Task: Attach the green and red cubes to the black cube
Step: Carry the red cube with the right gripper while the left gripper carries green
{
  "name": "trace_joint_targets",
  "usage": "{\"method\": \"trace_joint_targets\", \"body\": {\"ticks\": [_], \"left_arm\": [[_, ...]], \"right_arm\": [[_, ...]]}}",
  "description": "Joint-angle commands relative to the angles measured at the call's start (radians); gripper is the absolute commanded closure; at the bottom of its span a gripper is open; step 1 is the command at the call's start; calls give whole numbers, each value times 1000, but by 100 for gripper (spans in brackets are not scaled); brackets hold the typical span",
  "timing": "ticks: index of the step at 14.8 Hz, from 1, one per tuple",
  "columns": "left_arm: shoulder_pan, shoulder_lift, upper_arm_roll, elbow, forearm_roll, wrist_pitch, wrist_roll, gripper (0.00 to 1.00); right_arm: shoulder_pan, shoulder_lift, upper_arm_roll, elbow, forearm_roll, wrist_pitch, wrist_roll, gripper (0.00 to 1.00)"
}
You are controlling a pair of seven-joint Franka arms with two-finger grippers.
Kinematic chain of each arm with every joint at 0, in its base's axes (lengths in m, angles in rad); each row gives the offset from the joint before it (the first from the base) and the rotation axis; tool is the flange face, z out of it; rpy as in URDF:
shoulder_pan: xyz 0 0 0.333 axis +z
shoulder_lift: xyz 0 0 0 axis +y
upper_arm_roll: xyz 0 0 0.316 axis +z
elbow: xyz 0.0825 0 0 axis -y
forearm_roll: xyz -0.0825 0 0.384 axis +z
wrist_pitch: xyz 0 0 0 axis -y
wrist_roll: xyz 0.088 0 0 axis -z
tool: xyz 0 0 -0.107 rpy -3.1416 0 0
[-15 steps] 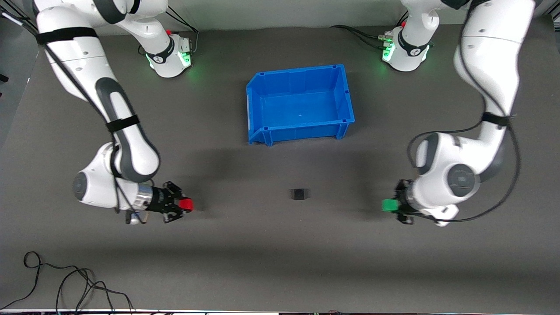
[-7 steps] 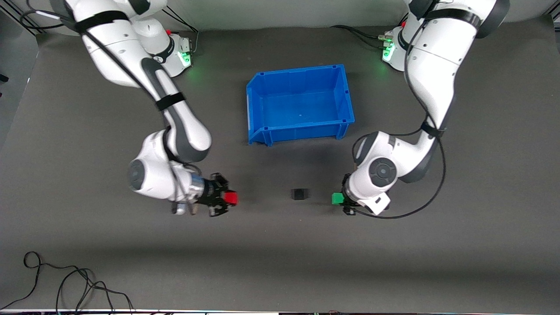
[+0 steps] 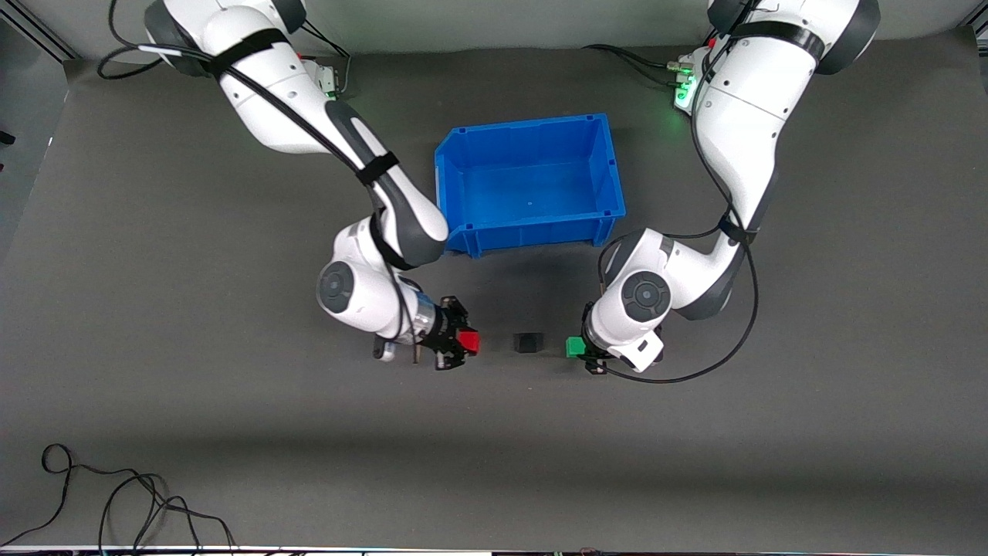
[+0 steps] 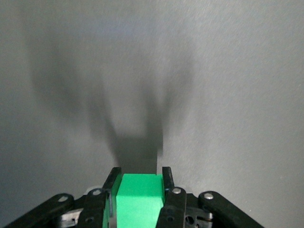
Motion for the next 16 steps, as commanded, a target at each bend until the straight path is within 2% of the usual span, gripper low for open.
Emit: {"method": "trace_joint_targets", "body": {"ticks": [1, 5, 16], "left_arm": [[-53, 47, 24, 63, 0, 2, -61, 100], [-72, 77, 24, 89, 45, 3, -121, 100], [-90, 96, 24, 112, 46, 3, -140, 100]], "right_arm": [[46, 79, -16, 88, 6, 29, 55, 91], [72, 113, -17, 90, 6, 69, 55, 91], [110, 182, -20, 137, -8, 115, 55, 91]]}}
